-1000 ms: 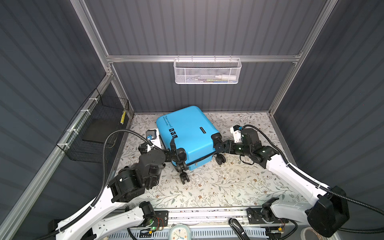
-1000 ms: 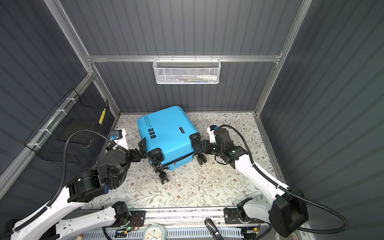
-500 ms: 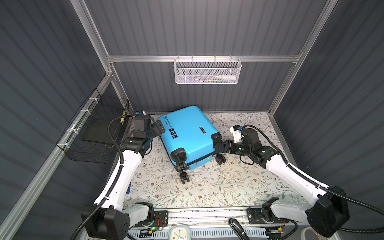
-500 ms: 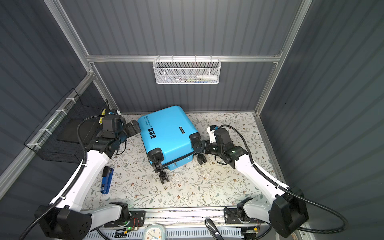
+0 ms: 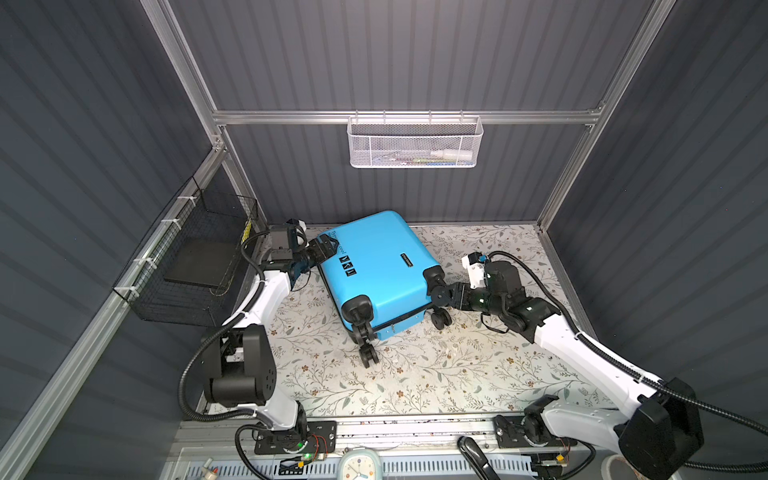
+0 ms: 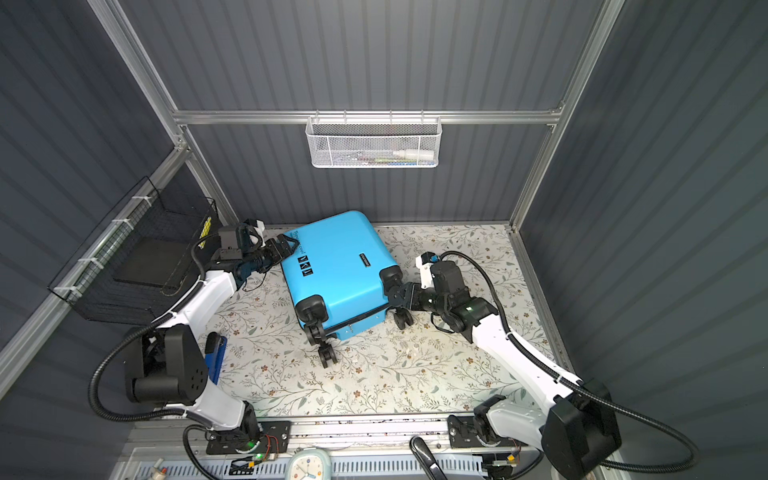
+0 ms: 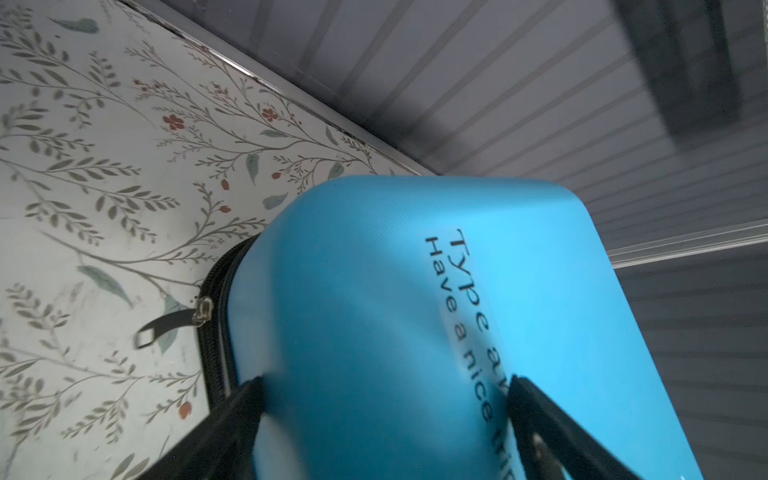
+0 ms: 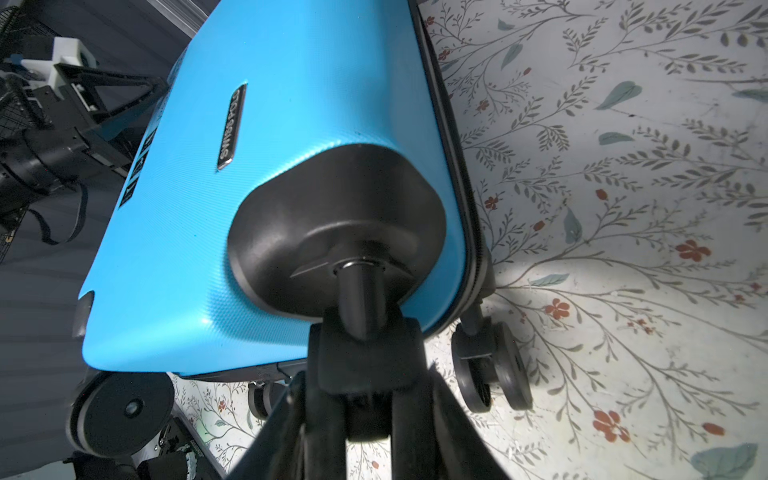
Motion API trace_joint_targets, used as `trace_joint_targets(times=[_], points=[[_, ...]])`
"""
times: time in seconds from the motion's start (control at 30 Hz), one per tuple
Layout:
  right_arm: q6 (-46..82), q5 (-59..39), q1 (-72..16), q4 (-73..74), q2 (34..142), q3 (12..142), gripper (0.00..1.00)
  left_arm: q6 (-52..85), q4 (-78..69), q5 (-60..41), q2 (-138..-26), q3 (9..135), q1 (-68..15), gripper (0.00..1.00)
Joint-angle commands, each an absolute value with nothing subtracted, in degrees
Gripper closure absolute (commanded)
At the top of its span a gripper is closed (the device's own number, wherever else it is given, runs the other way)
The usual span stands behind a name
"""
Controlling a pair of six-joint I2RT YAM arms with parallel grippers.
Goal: Pack the luggage
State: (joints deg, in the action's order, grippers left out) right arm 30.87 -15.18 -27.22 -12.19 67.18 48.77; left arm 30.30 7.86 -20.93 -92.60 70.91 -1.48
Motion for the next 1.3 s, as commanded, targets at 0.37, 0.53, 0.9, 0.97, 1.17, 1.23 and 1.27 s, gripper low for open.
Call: trace_joint_targets(times=[0.37, 0.53, 0.9, 0.97, 1.17, 1.23, 1.27], points=[[36.1, -8.1, -30.7, -26.3, 60.2, 41.5, 1.00, 29.8, 4.0, -31.2, -116.3, 98.7, -12.6, 0.08], [36.2, -6.5, -30.8, -27.5, 60.1, 42.3, 1.00, 28.1, 6.7, -31.5, -119.9, 107.5, -12.9, 0.08], [35.8, -5.3, -30.7, -27.5, 60.6, 43.2, 1.00, 24.8, 3.6, -32.7, -101.7, 95.1, -9.7, 0.00], [35.8, -5.3, -30.6, -27.1, 60.8, 43.1, 1.00, 28.9, -2.7, -34.7, -97.7, 88.9, -8.7, 0.00], [36.2, -4.7, -30.4, -26.9, 60.3, 42.2, 1.00, 52.0, -25.5, -37.7, -91.1, 69.8, -3.0, 0.00], [36.2, -4.5, -30.4, -27.0, 60.0, 42.2, 1.00, 59.0, -36.7, -40.8, -91.4, 64.8, -1.3, 0.00], [36.3, -4.3, -30.3, -27.1, 60.0, 42.2, 1.00, 63.1, -44.1, -42.3, -92.0, 62.5, -0.9, 0.00]])
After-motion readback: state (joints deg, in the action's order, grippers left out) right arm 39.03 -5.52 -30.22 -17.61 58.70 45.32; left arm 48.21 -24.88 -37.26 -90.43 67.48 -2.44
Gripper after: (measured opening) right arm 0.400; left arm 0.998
